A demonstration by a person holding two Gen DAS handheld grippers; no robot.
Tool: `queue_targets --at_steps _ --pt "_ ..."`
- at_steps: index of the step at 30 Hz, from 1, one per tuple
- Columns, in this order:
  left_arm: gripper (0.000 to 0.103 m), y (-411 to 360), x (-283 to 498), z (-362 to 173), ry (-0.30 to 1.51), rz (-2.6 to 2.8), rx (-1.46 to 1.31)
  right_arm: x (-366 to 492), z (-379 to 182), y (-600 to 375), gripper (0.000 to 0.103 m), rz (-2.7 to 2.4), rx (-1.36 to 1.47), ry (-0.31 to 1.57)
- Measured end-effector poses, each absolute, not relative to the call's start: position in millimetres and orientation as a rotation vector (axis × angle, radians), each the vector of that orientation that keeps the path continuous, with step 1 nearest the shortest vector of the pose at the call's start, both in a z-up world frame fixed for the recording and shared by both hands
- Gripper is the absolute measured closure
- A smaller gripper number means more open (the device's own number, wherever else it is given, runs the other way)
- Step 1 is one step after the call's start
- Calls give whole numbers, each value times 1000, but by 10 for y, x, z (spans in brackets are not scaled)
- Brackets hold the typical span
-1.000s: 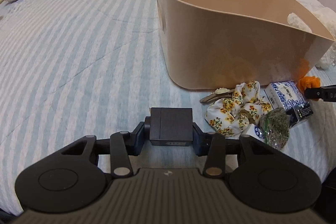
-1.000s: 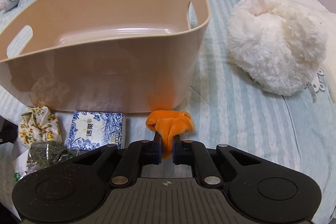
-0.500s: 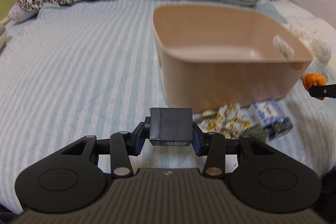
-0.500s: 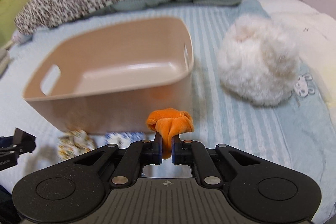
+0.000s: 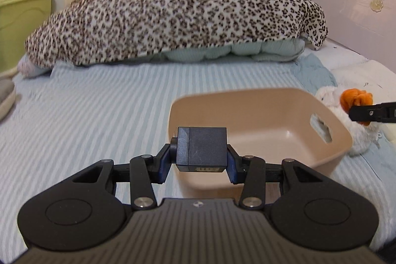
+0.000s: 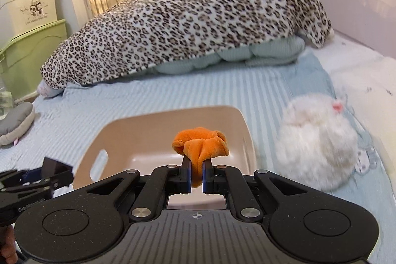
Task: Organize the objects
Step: 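Lift and carry the orange cloth and black box over the basket with both tools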
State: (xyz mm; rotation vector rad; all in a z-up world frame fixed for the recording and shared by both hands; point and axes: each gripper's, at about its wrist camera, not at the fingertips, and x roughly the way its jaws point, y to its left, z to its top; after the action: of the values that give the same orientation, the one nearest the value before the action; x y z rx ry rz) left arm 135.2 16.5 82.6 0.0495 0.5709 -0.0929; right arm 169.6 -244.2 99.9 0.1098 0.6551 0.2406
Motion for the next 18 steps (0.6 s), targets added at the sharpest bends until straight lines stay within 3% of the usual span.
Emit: queue_targets --at_steps 18 --pt "57 -347 2131 291 695 -81 194 2243 431 -2034 95 198 -2 771"
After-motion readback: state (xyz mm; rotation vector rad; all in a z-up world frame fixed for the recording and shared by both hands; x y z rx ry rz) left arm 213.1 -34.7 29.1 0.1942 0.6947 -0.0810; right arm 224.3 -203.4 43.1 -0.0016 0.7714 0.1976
